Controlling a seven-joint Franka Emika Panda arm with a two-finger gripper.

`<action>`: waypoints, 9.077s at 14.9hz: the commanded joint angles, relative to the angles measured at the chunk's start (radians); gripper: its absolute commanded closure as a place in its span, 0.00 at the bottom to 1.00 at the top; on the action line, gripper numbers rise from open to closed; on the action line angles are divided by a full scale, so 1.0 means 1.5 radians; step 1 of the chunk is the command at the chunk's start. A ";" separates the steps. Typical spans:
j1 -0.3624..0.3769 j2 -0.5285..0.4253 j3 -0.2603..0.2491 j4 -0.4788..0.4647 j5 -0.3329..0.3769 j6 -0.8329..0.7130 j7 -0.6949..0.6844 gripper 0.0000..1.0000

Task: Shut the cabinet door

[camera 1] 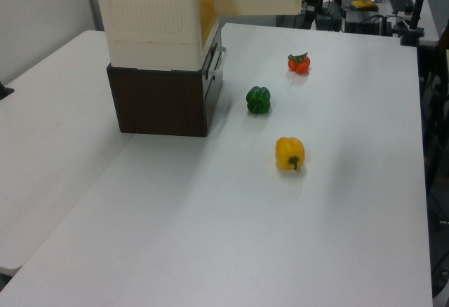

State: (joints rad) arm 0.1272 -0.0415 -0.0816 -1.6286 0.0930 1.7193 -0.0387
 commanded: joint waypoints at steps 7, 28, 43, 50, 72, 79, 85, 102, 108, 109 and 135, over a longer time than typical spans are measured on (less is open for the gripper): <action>0.000 -0.012 -0.006 -0.011 0.001 0.016 -0.017 0.67; -0.058 0.004 -0.261 -0.012 0.007 0.023 -0.270 1.00; -0.088 0.165 -0.296 -0.017 0.337 0.509 -0.259 1.00; -0.078 0.170 -0.247 -0.019 0.414 0.501 -0.259 1.00; -0.073 0.176 -0.049 0.000 0.420 0.469 -0.204 1.00; -0.046 0.223 -0.013 0.026 0.428 0.606 -0.204 1.00; -0.046 0.270 0.014 0.079 0.430 0.677 -0.204 1.00; -0.088 0.227 0.047 0.050 0.415 0.585 -0.232 1.00; -0.114 0.137 -0.020 0.038 0.242 0.172 -0.252 0.85; -0.111 0.124 -0.021 0.038 0.196 0.115 -0.243 0.75; -0.039 0.001 0.074 -0.010 -0.050 -0.002 -0.006 0.00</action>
State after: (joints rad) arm 0.0547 -0.0263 0.0415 -1.6309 0.0308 1.7005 -0.0259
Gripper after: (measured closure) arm 0.000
